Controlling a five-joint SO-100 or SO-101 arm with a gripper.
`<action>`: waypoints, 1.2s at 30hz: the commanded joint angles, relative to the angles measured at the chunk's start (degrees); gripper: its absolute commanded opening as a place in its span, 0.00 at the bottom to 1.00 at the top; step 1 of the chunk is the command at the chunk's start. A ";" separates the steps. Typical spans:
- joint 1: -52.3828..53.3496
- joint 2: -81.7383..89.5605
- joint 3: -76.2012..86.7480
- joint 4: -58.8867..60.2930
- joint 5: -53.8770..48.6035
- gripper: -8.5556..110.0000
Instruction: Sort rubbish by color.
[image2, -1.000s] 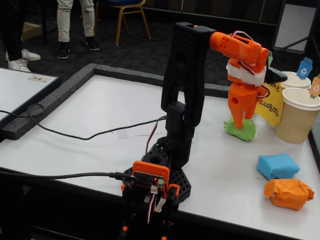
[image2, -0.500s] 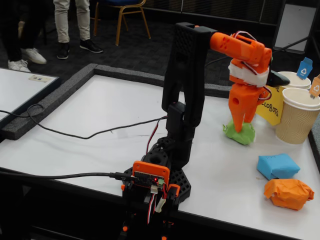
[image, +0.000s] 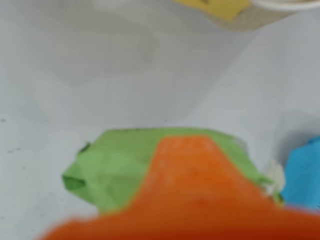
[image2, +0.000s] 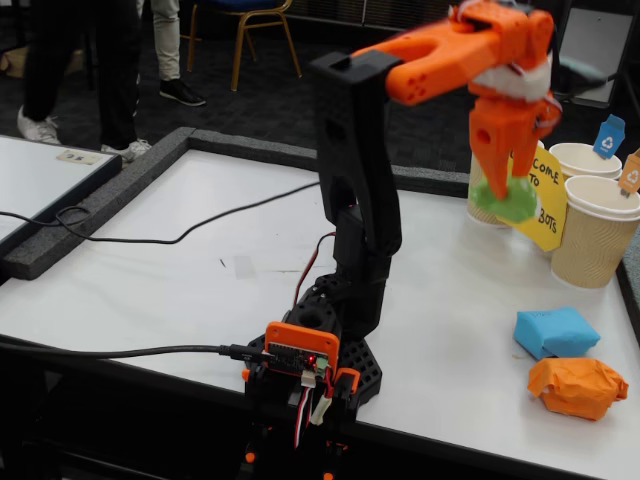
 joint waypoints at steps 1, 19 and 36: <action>1.32 13.89 -9.58 3.87 -1.14 0.07; 1.32 25.66 -20.83 10.63 -1.14 0.07; -0.88 6.42 -36.30 10.20 -1.14 0.07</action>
